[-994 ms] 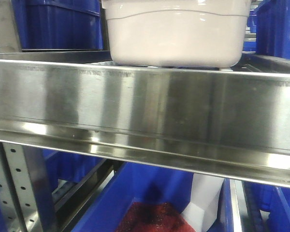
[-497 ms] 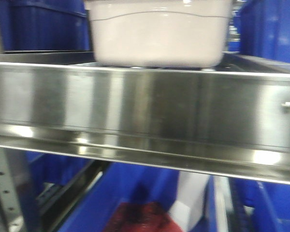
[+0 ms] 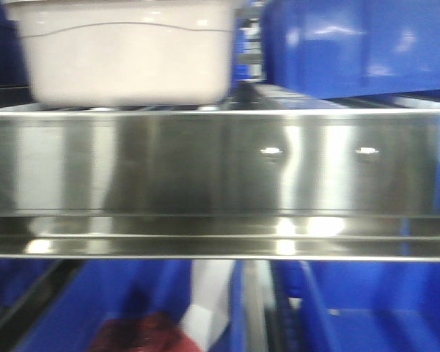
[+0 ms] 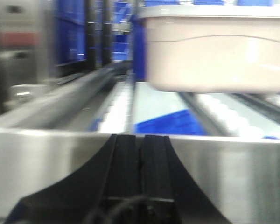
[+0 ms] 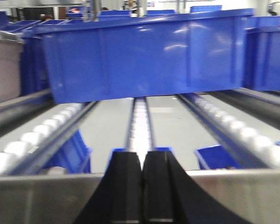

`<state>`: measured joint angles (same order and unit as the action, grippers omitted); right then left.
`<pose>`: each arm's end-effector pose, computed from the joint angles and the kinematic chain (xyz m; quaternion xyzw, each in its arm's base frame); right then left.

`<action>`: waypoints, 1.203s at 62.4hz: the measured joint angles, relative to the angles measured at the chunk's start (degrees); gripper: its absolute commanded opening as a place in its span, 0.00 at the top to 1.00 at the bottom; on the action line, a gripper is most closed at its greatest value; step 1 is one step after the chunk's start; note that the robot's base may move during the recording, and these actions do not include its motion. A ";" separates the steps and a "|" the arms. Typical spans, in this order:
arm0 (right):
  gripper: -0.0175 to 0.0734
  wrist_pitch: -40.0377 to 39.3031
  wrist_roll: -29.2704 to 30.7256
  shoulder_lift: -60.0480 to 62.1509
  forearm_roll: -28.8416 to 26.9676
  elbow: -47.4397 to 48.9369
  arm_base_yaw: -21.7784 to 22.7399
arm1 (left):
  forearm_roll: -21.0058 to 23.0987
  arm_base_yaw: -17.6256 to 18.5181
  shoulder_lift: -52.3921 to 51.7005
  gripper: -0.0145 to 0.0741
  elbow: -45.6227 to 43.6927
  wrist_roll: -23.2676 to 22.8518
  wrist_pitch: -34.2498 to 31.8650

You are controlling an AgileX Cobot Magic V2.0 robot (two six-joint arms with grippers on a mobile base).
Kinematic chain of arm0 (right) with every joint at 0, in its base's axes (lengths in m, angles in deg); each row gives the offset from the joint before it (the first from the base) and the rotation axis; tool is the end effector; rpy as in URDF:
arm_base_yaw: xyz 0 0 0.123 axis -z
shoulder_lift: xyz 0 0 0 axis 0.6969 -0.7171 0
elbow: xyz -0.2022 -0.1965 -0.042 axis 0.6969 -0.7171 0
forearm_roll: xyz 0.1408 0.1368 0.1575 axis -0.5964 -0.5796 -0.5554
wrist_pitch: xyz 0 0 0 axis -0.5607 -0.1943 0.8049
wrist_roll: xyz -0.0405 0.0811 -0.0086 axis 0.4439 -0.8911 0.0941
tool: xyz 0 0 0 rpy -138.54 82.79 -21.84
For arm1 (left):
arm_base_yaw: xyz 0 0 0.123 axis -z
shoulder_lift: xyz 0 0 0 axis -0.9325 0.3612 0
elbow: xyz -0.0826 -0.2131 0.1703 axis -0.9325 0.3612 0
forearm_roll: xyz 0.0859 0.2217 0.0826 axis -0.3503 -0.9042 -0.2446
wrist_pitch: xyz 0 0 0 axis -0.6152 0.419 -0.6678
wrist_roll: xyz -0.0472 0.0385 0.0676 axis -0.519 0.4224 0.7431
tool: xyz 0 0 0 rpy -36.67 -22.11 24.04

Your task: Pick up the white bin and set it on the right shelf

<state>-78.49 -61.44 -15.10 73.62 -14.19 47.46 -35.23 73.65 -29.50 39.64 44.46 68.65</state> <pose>0.0558 -0.0032 0.2042 0.0462 0.6776 0.0079 0.7339 0.0565 -0.0050 0.2027 0.0198 0.6885 -0.0422 0.7237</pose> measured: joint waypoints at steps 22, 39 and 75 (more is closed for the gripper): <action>0.73 0.00 0.00 0.00 0.00 0.00 0.00 | 0.00 0.00 0.00 0.97 0.00 0.00 0.00; 0.73 0.00 0.00 0.00 0.00 0.00 0.00 | 0.00 0.00 0.00 0.97 0.00 0.00 0.00; 0.73 0.00 0.00 0.00 0.00 0.00 0.00 | 0.00 0.00 0.00 0.97 0.00 0.00 0.00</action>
<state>-78.49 -61.44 -15.10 73.62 -14.19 47.46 -35.23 73.65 -29.50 39.64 44.46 68.65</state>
